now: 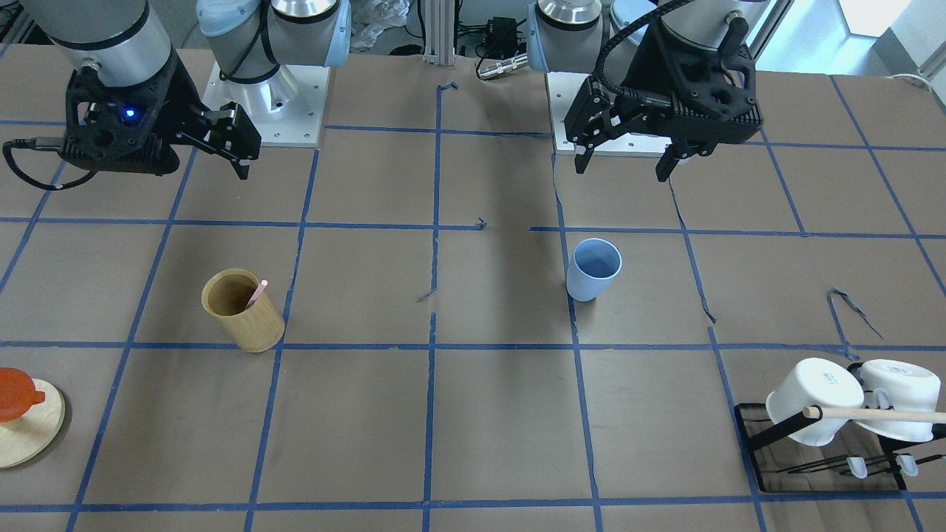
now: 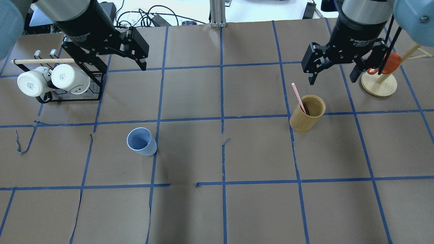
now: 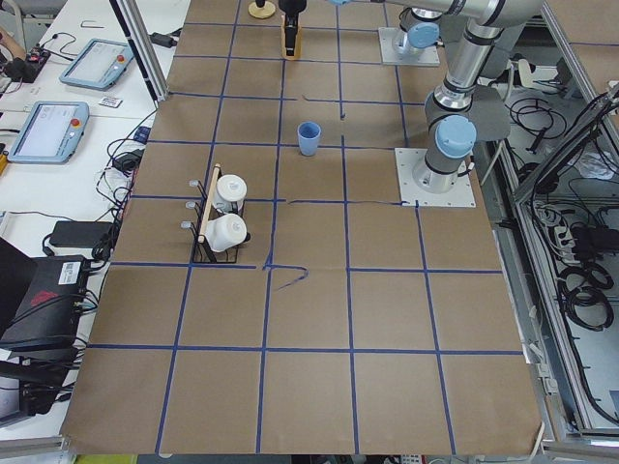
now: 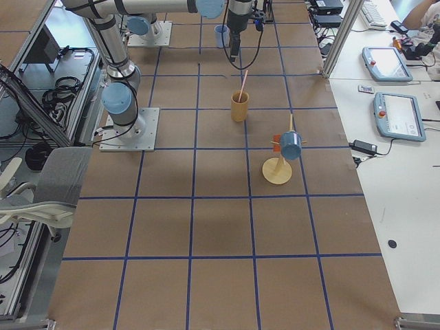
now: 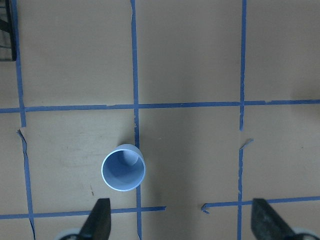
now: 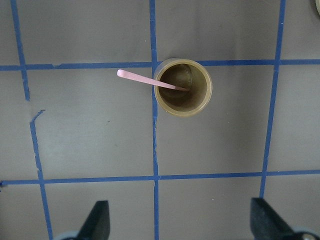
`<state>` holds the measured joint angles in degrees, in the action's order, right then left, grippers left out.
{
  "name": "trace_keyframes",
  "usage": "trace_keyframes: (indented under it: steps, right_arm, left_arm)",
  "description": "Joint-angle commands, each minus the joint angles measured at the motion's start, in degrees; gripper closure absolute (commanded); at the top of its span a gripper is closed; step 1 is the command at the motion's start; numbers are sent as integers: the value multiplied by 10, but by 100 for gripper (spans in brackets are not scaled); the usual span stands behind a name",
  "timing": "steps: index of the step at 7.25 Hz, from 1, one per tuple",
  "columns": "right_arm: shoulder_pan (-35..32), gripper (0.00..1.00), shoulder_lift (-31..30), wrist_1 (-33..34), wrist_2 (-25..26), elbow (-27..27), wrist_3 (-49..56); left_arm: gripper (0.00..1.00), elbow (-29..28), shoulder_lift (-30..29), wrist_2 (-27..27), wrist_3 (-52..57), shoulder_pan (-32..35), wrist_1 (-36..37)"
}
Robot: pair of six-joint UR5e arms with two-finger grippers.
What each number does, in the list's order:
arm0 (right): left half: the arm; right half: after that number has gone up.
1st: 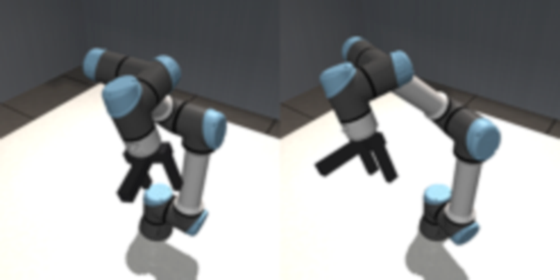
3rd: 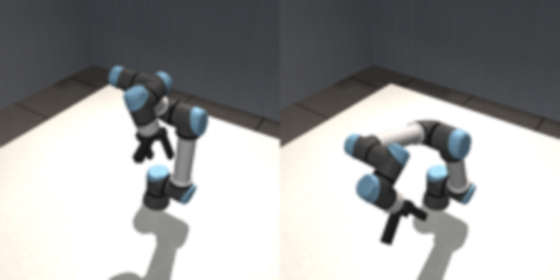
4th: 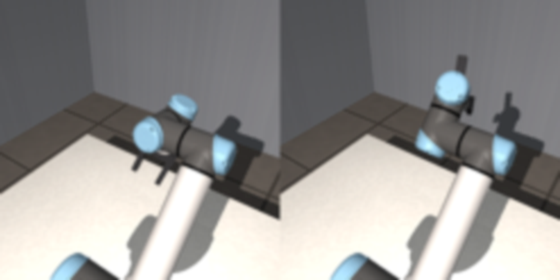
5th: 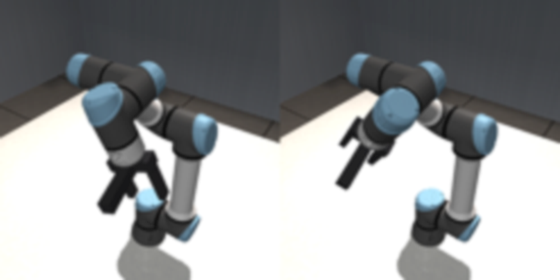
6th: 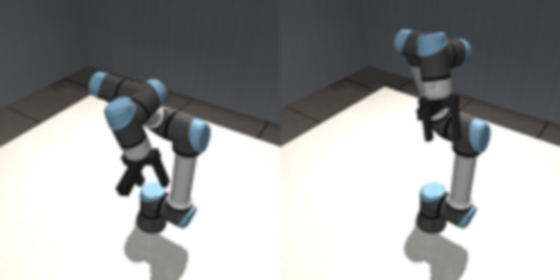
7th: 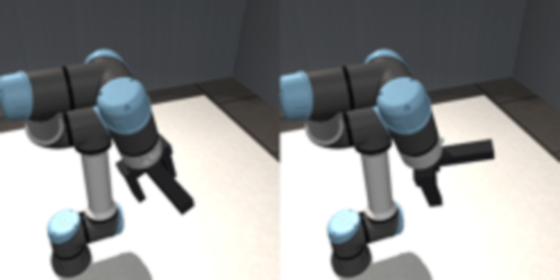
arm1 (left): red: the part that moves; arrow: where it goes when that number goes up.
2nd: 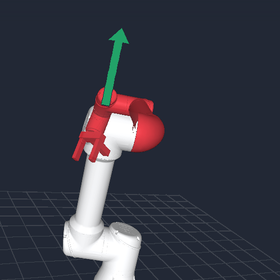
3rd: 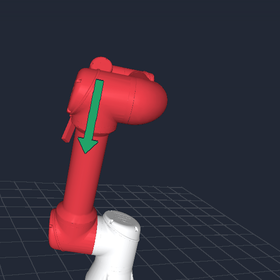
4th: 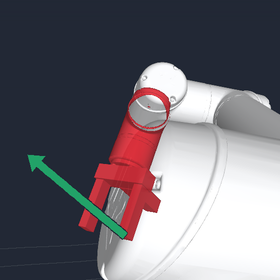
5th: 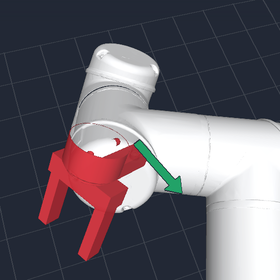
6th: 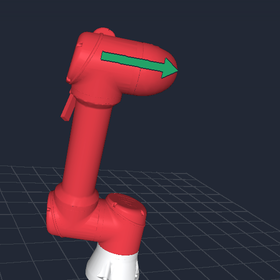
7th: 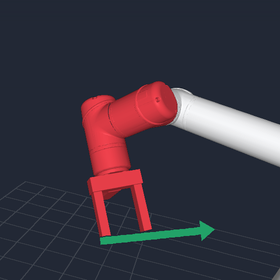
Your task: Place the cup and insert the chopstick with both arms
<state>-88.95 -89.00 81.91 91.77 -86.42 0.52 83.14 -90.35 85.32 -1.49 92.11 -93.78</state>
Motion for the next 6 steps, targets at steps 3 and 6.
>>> trace_keyframes:
  steps: [3, 6]
  right_arm:
    - [-1, 0, 0, 2, -1, 2, -3]
    - [-1, 0, 0, 2, -1, -1, 1]
  left_arm:
    - [0, 0, 0, 3, 0, -1, 0]
    - [0, 0, 0, 5, 0, -1, -1]
